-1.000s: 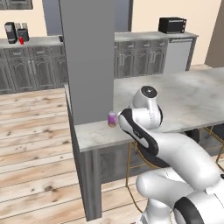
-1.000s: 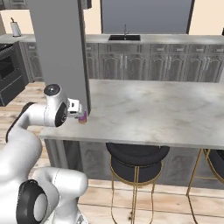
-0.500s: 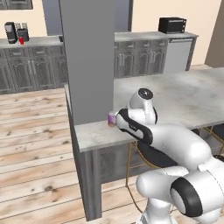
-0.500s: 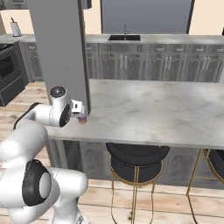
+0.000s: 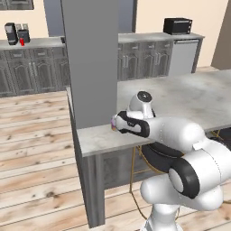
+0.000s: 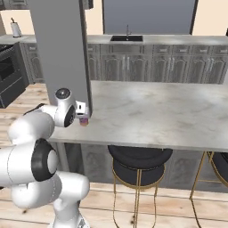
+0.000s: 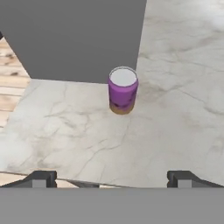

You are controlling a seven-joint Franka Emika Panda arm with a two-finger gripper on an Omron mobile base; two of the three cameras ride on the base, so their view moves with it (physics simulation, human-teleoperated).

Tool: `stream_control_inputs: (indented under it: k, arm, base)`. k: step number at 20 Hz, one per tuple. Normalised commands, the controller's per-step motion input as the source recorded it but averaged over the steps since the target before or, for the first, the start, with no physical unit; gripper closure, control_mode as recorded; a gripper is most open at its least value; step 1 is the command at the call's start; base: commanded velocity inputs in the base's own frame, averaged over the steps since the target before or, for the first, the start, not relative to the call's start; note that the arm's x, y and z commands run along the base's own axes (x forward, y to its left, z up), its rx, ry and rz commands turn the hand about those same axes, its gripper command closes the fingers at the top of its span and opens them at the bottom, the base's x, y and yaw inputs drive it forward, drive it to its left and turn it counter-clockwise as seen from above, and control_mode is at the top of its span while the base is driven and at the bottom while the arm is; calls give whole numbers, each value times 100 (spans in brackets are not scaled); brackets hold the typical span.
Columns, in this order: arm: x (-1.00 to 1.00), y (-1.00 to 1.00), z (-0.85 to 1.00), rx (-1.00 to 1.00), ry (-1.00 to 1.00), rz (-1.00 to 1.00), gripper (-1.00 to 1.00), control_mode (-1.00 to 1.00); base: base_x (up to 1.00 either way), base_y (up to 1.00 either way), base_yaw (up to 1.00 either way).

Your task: Four empty soda cans are scattered around the kitchen. Gather all the cans and cluster them next to the stove for recycling.

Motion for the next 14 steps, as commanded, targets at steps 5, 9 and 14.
stream_control_inputs:
  k: [5,9,14]
  arm:
    - [36,0,-19,0,0,0,-100,-100]
    - [28,1,-27,-1,0,0,-100,-100]
    - [22,0,-23,0,0,0,-100,-100]
  base:
    - [0,0,0]
    - [0,0,0]
    - [0,0,0]
